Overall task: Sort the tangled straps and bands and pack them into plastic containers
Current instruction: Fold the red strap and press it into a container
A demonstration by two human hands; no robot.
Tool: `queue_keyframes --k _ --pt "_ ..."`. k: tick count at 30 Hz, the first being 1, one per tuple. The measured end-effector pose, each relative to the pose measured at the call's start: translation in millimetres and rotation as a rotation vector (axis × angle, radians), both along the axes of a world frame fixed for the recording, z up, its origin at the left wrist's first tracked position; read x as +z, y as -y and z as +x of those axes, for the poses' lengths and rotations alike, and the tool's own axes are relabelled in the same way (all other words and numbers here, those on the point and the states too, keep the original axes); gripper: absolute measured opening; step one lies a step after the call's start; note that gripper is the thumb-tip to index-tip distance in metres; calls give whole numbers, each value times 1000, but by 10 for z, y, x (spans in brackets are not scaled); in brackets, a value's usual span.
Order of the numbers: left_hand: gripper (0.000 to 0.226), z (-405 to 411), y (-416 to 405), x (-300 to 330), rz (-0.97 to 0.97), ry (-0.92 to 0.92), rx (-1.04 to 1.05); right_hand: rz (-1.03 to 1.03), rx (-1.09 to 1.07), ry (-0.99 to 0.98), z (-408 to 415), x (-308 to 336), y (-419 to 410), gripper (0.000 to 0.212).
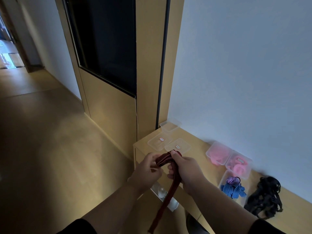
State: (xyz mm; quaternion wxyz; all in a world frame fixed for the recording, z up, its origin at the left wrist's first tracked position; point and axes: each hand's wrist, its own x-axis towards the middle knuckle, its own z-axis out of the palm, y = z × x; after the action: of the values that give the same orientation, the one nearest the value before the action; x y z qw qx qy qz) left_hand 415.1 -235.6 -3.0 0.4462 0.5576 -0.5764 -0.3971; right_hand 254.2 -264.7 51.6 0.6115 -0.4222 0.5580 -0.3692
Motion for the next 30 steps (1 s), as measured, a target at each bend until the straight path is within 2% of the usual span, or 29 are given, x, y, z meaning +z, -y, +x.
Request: queue_keyframes --k 3,5,10,13,17,23,26,27,30 --pt "22 -30 -32 93 221 -485 -6 -40 40 -15 3 6 1 44" --pt "22 -41 -13 152 275 -565 29 -50 74 -15 1 10 -23 43" --pt "14 -58 14 191 162 -504 108 -9 100 -3 11 2 -95 47" --pt "8 -34 6 177 49 -358 111 13 100 -31 27 10 -137 48" --pt "16 10 -21 181 -49 -86 109 28 114 -11 26 55 -165 43" --pt "45 38 8 140 -283 295 58 98 99 6 29 26 -174 59" --pt "30 32 11 152 -272 299 35 52 76 5 37 22 -173 50" --pt "23 34 -3 155 -219 231 11 24 79 -4 39 33 -172 46" --pt "43 27 -61 169 58 -154 -24 -45 93 -26 45 84 -166 38"
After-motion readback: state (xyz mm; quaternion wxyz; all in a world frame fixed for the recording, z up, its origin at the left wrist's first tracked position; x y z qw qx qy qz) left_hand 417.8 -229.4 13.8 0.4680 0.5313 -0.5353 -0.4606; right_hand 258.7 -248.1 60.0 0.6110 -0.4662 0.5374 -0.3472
